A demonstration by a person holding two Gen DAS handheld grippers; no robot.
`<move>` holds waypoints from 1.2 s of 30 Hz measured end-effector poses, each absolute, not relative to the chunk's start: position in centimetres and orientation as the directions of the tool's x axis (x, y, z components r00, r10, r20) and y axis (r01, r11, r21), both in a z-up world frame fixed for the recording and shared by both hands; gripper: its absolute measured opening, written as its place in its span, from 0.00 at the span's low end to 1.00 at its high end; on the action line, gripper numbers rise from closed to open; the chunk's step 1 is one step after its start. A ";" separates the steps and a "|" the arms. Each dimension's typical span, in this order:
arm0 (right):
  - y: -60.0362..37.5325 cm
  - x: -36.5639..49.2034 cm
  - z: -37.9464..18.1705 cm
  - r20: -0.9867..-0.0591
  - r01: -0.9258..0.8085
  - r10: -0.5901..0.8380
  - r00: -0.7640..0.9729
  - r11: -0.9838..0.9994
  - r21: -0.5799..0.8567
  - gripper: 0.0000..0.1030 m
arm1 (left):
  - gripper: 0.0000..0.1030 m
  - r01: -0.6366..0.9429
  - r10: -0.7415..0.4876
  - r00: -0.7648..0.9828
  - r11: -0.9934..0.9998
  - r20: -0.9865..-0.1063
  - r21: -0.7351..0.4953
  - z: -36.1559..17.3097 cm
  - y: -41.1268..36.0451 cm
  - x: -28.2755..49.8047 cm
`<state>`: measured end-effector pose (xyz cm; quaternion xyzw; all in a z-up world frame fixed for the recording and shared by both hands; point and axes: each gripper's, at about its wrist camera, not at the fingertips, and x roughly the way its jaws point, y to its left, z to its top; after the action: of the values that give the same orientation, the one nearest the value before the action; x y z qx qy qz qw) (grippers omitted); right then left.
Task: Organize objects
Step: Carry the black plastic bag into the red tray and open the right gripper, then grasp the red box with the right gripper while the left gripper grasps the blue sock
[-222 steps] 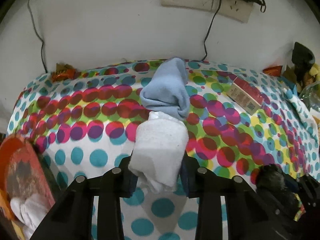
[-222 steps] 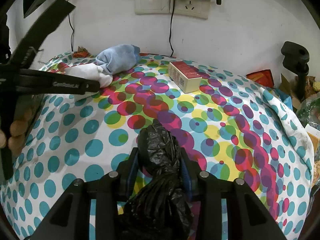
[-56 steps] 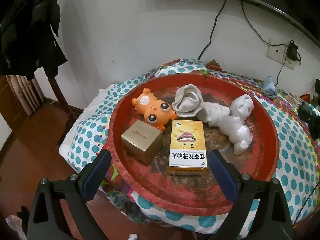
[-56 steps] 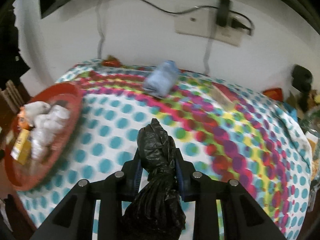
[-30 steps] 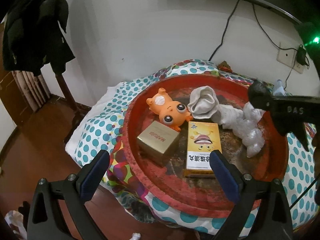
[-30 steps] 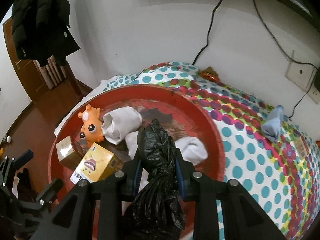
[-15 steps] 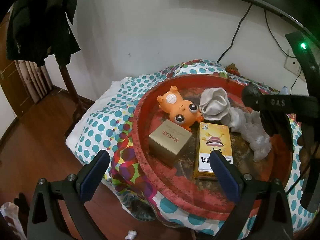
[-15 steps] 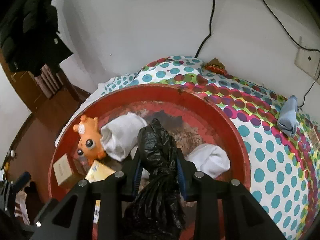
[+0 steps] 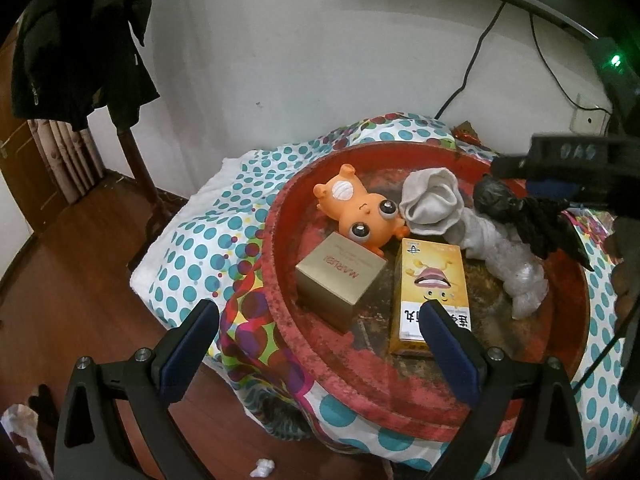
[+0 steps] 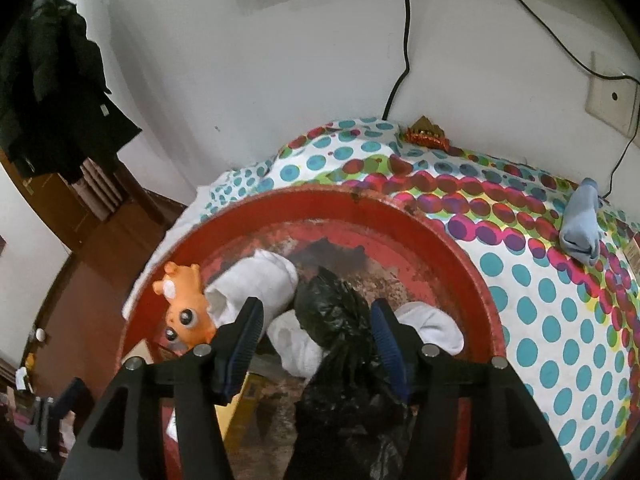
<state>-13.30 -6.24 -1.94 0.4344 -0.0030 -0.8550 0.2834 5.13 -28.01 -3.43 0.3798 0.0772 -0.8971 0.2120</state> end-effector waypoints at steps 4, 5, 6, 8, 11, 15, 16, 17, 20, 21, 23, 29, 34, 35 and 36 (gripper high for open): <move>-4.1 -13.0 -0.6 -0.710 0.481 -0.502 -0.495 -0.838 0.257 0.56 | 0.97 0.429 -0.320 -0.622 -0.903 -0.714 0.030 -3.6 -27.6 5.0; -2.2 -13.0 -0.3 -0.706 0.472 -0.491 -0.510 -0.846 0.247 0.56 | 0.97 0.427 -0.320 -0.622 -0.904 -0.715 0.033 -3.6 -27.5 5.0; -1.7 -13.1 -0.1 -0.704 0.466 -0.483 -0.520 -0.851 0.241 0.56 | 0.97 0.425 -0.322 -0.620 -0.904 -0.715 0.038 -3.7 -27.4 4.9; 1.7 -13.7 -0.3 -0.702 0.447 -0.461 -0.543 -0.866 0.224 0.56 | 0.97 0.422 -0.326 -0.620 -0.905 -0.714 0.047 -3.7 -27.2 4.9; 5.9 -14.5 -0.9 -0.707 0.395 -0.405 -0.579 -0.899 0.191 0.56 | 0.97 0.417 -0.330 -0.621 -0.907 -0.711 0.057 -3.8 -27.0 4.9; 6.5 -17.2 -1.4 -0.721 0.285 -0.283 -0.633 -0.951 0.124 0.56 | 0.98 0.414 -0.340 -0.610 -0.907 -0.715 0.078 -4.2 -26.6 4.7; 8.6 -17.5 -1.7 -0.723 0.245 -0.237 -0.649 -0.965 0.096 0.56 | 0.98 0.413 -0.345 -0.607 -0.906 -0.716 0.087 -4.3 -26.4 4.5; 6.6 -18.0 -1.8 -0.725 0.221 -0.207 -0.657 -0.972 0.077 0.56 | 0.98 0.410 -0.346 -0.605 -0.907 -0.717 0.092 -4.4 -26.2 4.5; 12.1 -19.7 -2.5 -0.733 0.121 -0.100 -0.673 -0.992 0.025 0.56 | 0.98 0.392 -0.343 -0.601 -0.914 -0.722 0.108 -4.8 -25.6 4.2; 13.4 -20.5 -2.7 -0.737 0.099 -0.080 -0.671 -0.995 0.018 0.56 | 0.98 0.386 -0.342 -0.600 -0.916 -0.723 0.114 -4.9 -25.3 4.1; 14.5 -21.9 -3.6 -0.742 0.076 -0.053 -0.668 -0.997 0.002 0.56 | 0.98 0.374 -0.343 -0.598 -0.919 -0.724 0.127 -5.0 -24.8 4.0; 15.9 -26.2 -5.7 -0.750 0.127 -0.041 -0.660 -0.990 -0.057 0.56 | 0.99 0.335 -0.338 -0.642 -0.931 -0.688 0.145 -3.8 -22.7 4.2; 16.0 -29.6 -7.1 -0.763 0.188 -0.059 -0.644 -0.979 -0.083 0.56 | 0.99 0.267 -0.275 -0.671 -0.956 -0.688 0.122 -1.9 -20.3 2.8; 15.9 -30.2 -7.3 -0.768 0.197 -0.071 -0.636 -0.978 -0.073 0.56 | 0.99 0.253 -0.268 -0.675 -0.959 -0.688 0.126 -1.5 -19.6 2.3; 15.7 -30.8 -7.7 -0.773 0.201 -0.076 -0.630 -0.977 -0.067 0.56 | 0.99 0.237 -0.265 -0.680 -0.962 -0.684 0.136 -1.0 -18.7 1.6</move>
<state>-30.75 15.74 -7.66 0.4234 0.0735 -0.8997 0.0769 1.64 -18.71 -1.02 0.3761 -0.0182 -0.9162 0.1370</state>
